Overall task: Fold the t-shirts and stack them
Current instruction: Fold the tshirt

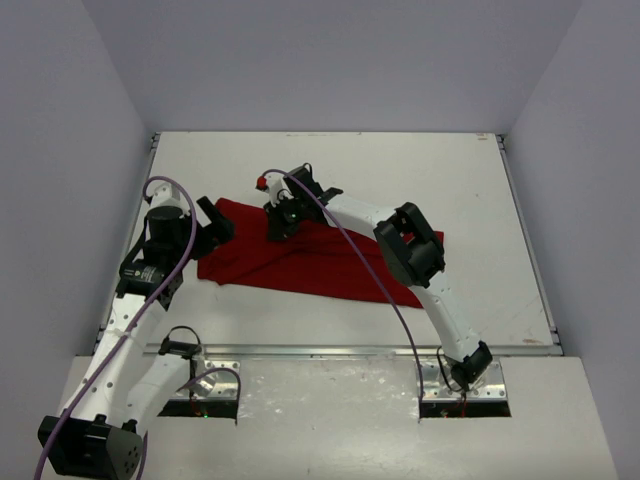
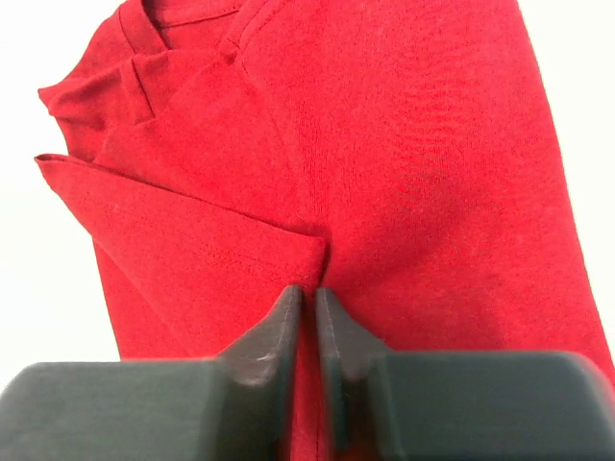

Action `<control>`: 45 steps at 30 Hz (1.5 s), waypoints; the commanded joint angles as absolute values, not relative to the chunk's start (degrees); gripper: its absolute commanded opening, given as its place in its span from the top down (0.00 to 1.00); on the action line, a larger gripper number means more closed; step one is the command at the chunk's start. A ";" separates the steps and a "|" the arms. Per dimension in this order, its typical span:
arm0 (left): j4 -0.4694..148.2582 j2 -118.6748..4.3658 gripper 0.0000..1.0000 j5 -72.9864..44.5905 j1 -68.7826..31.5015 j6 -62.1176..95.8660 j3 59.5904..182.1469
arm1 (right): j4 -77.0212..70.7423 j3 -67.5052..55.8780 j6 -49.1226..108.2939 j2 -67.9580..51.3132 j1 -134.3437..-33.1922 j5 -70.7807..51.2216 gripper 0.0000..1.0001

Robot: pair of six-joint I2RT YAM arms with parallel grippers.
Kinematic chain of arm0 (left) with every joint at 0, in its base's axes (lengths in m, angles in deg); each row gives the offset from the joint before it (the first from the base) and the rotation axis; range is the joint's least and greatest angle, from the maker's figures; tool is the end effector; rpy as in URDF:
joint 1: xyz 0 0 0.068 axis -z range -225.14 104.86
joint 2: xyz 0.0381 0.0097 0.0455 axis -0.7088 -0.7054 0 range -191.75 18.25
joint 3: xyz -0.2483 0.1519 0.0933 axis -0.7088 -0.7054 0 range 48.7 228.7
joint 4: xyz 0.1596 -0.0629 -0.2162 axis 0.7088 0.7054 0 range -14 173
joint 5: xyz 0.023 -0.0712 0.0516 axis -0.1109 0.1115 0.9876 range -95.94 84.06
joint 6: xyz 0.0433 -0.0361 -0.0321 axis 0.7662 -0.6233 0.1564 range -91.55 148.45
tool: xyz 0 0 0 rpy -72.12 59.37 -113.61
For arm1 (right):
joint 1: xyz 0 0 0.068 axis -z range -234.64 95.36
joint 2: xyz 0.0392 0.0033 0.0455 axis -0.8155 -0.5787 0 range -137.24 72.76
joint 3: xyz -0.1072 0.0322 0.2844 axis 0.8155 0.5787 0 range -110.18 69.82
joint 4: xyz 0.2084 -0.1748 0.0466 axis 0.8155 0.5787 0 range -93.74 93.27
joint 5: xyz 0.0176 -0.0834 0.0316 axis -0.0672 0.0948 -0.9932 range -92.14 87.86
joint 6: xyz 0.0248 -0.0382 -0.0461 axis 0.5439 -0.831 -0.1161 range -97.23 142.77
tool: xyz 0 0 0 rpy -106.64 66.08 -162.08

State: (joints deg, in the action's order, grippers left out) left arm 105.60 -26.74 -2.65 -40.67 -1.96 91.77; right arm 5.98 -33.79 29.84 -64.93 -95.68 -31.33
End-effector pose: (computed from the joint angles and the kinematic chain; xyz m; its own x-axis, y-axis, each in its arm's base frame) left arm 0.1776 -0.0111 0.3101 -0.4642 -0.4707 -0.7503 -0.2389 0.8822 -0.4057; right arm 0.4174 0.3960 0.1360 -0.6212 -0.3984 -0.6749 -0.7681 0.4800 0.4237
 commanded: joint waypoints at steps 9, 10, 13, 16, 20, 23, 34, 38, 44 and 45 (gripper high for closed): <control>103.24 -25.87 0.00 -3.39 -41.10 -1.25 91.77 | 3.56 -33.89 30.15 -60.93 -96.30 -33.26 0.85; 103.24 -25.87 0.00 -3.47 -41.10 -1.25 91.68 | 3.47 -33.54 30.24 -60.84 -96.39 -32.56 0.76; 103.24 -25.61 0.00 -3.48 -41.10 -1.25 91.59 | 2.77 -32.58 30.24 -60.84 -96.39 -31.76 0.53; 103.07 -25.52 0.00 -3.74 -41.10 -1.25 91.50 | 1.37 -31.70 29.98 -60.75 -96.48 -33.42 0.55; 102.98 -25.61 0.00 -4.09 -41.10 -1.25 91.50 | -0.93 -31.42 29.63 -60.31 -96.83 -34.04 0.60; 102.89 -25.34 0.00 -4.18 -41.10 -1.17 91.41 | -0.39 -33.10 29.28 -61.01 -96.92 -33.25 0.63; 102.63 -25.17 0.00 -4.62 -41.10 -1.08 91.33 | -2.77 -28.27 29.62 -57.58 -97.53 -31.85 0.77; 102.63 -25.25 0.00 -4.71 -41.10 -1.08 91.33 | -2.68 -27.91 29.72 -58.28 -97.53 -32.02 0.77; 102.54 -25.34 0.00 -4.88 -41.10 -0.99 91.33 | -1.01 -30.81 28.31 -60.74 -97.53 -30.35 0.62; 102.54 -25.34 0.00 -4.88 -41.10 -0.99 91.24 | -1.01 -30.99 28.05 -61.18 -97.53 -30.09 0.58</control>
State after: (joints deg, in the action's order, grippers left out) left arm 105.25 -26.30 -4.13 -40.67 -1.76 91.75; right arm -0.25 -28.26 29.62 -60.30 -97.23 -30.78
